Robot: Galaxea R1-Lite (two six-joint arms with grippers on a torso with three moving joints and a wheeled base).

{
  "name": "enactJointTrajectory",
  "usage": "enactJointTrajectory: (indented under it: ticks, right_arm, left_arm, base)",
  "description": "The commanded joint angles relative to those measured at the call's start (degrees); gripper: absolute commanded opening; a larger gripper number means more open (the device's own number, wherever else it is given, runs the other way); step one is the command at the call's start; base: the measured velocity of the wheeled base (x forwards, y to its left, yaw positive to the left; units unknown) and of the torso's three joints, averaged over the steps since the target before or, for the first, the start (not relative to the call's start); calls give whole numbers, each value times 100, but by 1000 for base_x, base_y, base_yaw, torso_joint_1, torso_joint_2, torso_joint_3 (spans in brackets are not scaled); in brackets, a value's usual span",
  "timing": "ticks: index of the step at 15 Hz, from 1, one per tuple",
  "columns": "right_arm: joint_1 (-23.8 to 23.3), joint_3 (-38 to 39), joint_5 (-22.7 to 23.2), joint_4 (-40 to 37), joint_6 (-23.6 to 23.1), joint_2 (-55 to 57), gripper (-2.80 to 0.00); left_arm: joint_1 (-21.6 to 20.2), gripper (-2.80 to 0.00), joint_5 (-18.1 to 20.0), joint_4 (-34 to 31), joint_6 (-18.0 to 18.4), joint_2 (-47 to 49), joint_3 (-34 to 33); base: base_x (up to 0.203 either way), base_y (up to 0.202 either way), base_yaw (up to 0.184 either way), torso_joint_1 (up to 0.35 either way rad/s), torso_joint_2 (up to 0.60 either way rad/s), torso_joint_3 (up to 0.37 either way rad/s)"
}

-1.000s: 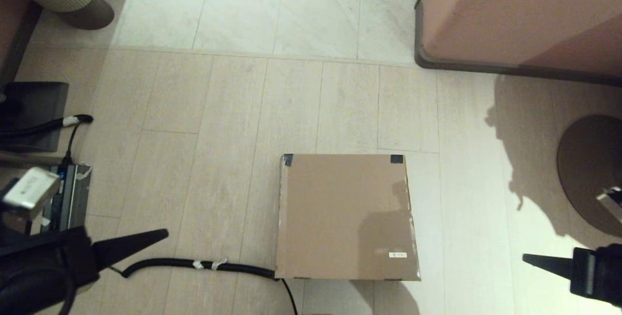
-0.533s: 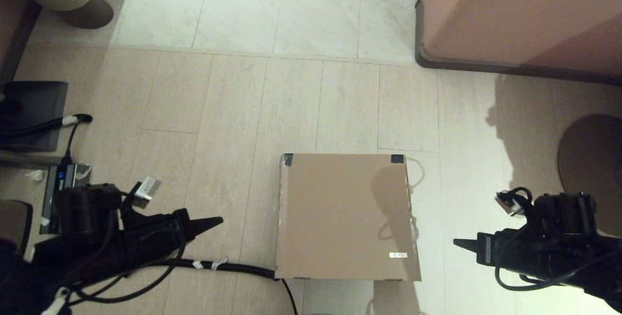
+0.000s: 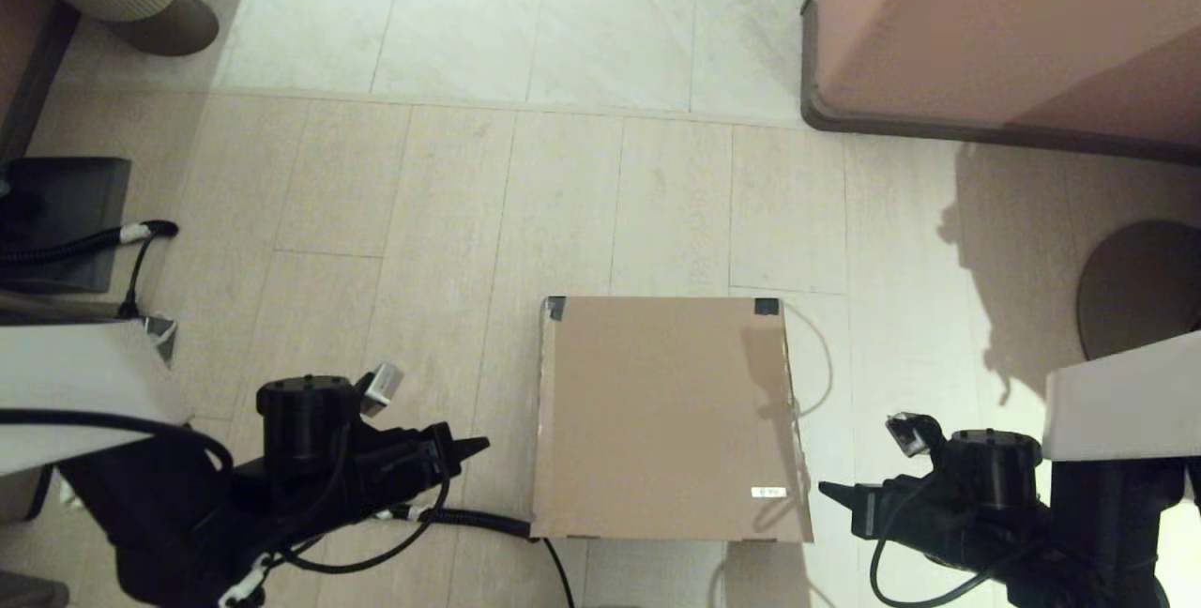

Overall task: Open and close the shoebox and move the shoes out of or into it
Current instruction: Open the shoe box

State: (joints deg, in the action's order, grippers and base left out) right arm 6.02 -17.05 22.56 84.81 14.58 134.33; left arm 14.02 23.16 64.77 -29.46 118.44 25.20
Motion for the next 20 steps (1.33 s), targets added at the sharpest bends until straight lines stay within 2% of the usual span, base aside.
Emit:
enactJointTrajectory:
  ticks: [1,5,8,10,13,17,20]
  right_arm:
    - [122,37,11,263,26,504,-280]
    - [295,-27,2,286,71,603,-280]
    - [303,-35,-55,286,77,595,-280]
    - [325,-53,-134,286,80,603,-280]
    - [330,-62,-165,286,80,611,-280]
    - [330,-71,-165,286,98,585,-280]
    - [354,-132,-195,282,141,601,-280]
  left_arm:
    - [68,-280,-88,14,-15,115,125]
    - [191,-280,-526,-95,-10,264,324]
    - [564,-280,-1225,-107,-7,547,561]
    - [767,-280,-1547,-241,-7,637,783]
    - [956,-280,-1876,-1014,-7,615,1248]
    - [1222,-280,-2541,-1779,-7,645,1838]
    - [1363,-280,-2775,-2934,-28,669,2405]
  base:
    - [0,0,0,0,0,0]
    - [0,0,0,0,0,0]
    - [0,0,0,0,0,0]
    - [0,0,0,0,0,0]
    - [0,0,0,0,0,0]
    - [0,0,0,0,0,0]
    - [0,0,0,0,0,0]
